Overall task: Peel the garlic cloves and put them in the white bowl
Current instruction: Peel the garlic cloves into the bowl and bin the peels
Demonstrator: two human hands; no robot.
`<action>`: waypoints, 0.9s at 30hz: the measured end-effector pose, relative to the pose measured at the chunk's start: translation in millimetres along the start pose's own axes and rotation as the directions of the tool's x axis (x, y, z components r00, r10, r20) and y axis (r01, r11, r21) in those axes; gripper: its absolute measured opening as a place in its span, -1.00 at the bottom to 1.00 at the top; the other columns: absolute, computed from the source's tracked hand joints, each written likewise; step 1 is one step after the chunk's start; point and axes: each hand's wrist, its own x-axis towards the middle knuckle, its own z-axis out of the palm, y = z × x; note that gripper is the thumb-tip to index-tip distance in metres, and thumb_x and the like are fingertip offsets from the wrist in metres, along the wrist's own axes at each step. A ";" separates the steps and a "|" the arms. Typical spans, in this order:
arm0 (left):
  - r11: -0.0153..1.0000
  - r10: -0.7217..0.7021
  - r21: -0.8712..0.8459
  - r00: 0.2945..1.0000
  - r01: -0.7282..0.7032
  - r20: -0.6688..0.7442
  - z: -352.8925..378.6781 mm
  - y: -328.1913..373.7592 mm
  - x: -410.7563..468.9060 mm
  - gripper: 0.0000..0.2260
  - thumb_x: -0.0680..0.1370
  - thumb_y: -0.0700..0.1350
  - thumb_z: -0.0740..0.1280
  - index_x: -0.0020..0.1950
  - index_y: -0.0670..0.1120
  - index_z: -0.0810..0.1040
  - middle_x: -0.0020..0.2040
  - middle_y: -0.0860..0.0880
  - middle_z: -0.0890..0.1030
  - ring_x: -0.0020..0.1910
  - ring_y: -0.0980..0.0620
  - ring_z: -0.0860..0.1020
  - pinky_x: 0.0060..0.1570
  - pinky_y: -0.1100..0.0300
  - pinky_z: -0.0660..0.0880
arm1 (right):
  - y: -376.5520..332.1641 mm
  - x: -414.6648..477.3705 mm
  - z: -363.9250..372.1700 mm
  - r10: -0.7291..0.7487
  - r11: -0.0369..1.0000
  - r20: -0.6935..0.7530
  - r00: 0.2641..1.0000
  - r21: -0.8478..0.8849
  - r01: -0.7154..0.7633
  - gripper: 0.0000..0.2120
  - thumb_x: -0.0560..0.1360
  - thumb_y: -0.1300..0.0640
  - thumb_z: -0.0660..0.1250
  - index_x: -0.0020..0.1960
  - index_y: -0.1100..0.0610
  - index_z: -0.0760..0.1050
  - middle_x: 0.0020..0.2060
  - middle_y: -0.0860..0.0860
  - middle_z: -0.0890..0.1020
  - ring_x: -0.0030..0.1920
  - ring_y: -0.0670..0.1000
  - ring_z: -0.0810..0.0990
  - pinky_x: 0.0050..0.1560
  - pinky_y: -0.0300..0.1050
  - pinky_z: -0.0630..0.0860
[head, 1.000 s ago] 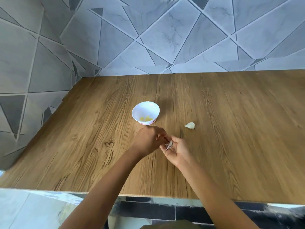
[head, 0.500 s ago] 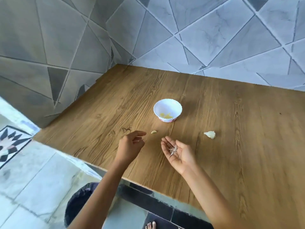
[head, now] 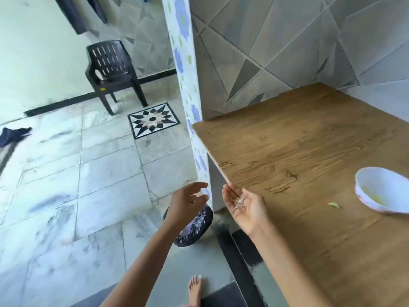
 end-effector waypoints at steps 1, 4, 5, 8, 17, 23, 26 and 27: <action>1.000 -0.023 -0.002 0.999 0.023 -0.028 -14.3 -11.6 0.7 -0.75 0.47 -0.22 0.40 0.14 -0.02 0.61 0.11 0.09 0.63 0.06 0.15 0.58 0.06 0.38 0.49 | 15.8 12.0 10.7 0.040 0.999 0.018 0.999 -0.027 -0.039 -0.66 0.64 0.21 -0.01 -0.07 0.36 0.46 -0.17 0.22 0.56 -0.13 0.13 0.55 -0.23 -0.12 0.61; 0.995 -0.100 0.004 0.991 0.101 -0.090 -51.2 -46.9 6.5 -0.74 0.48 -0.22 0.39 0.16 -0.06 0.61 0.13 0.04 0.63 0.10 0.10 0.58 0.17 0.16 0.51 | 61.2 51.1 34.3 0.152 0.983 0.026 0.988 -0.104 -0.148 -0.68 0.63 0.22 0.01 -0.06 0.37 0.49 -0.21 0.22 0.60 -0.14 0.13 0.57 -0.20 -0.10 0.61; 0.992 -0.124 -0.004 0.987 0.124 -0.104 -60.8 -57.6 9.6 -0.74 0.48 -0.23 0.39 0.16 -0.07 0.61 0.12 0.03 0.64 0.11 0.10 0.58 0.17 0.15 0.51 | 72.9 64.2 38.7 0.175 0.977 0.022 0.984 -0.126 -0.171 -0.68 0.62 0.23 0.02 -0.05 0.37 0.49 -0.21 0.22 0.61 -0.14 0.13 0.58 -0.17 -0.09 0.61; 0.978 -0.207 -0.023 0.969 0.206 -0.135 -96.9 -104.8 32.4 -0.75 0.48 -0.23 0.38 0.15 -0.07 0.61 0.09 0.02 0.65 0.09 0.11 0.58 0.13 0.20 0.51 | 117.5 121.4 53.5 0.229 0.959 -0.024 0.973 -0.166 -0.230 -0.69 0.61 0.27 0.02 -0.05 0.38 0.50 -0.20 0.22 0.62 -0.13 0.14 0.58 -0.16 -0.08 0.61; 0.909 -0.414 -0.088 0.908 0.407 -0.070 -121.6 -263.3 123.5 -0.79 0.50 -0.20 0.37 0.12 -0.05 0.62 0.00 0.02 0.67 0.00 0.12 0.60 0.07 0.25 0.52 | 210.1 307.0 35.8 0.273 0.949 -0.175 0.946 -0.112 -0.295 -0.66 0.64 0.21 0.00 -0.02 0.36 0.50 -0.25 0.19 0.67 -0.27 0.09 0.68 -0.26 -0.14 0.64; 0.852 -0.512 -0.149 0.858 0.501 -0.045 -46.8 -412.4 185.7 -0.82 0.52 -0.20 0.34 0.10 -0.06 0.63 -0.12 0.06 0.65 -0.16 0.29 0.55 -0.20 0.56 0.40 | 262.8 449.9 -54.2 0.222 0.925 -0.381 0.898 -0.210 -0.317 -0.65 0.66 0.17 -0.02 -0.06 0.31 0.48 -0.23 0.16 0.63 -0.25 0.03 0.64 -0.28 -0.19 0.62; 0.843 -0.523 -0.187 0.850 0.505 -0.063 -1.6 -487.9 210.6 -0.82 0.53 -0.22 0.33 0.09 -0.09 0.63 -0.12 0.03 0.65 -0.16 0.22 0.57 -0.12 0.42 0.48 | 290.3 511.1 -111.7 0.197 0.891 -0.449 0.872 -0.289 -0.351 -0.64 0.67 0.14 -0.03 -0.01 0.31 0.47 -0.09 0.16 0.56 -0.11 0.04 0.58 -0.12 -0.18 0.58; 0.838 -0.530 -0.194 0.846 0.510 -0.062 14.1 -511.8 216.5 -0.82 0.53 -0.23 0.32 0.10 -0.09 0.62 -0.13 0.04 0.65 -0.15 0.20 0.58 -0.12 0.40 0.48 | 299.3 529.8 -130.2 0.189 0.876 -0.468 0.863 -0.317 -0.363 -0.63 0.67 0.13 -0.04 0.09 0.34 0.46 0.00 0.18 0.55 0.01 0.07 0.56 0.00 -0.15 0.54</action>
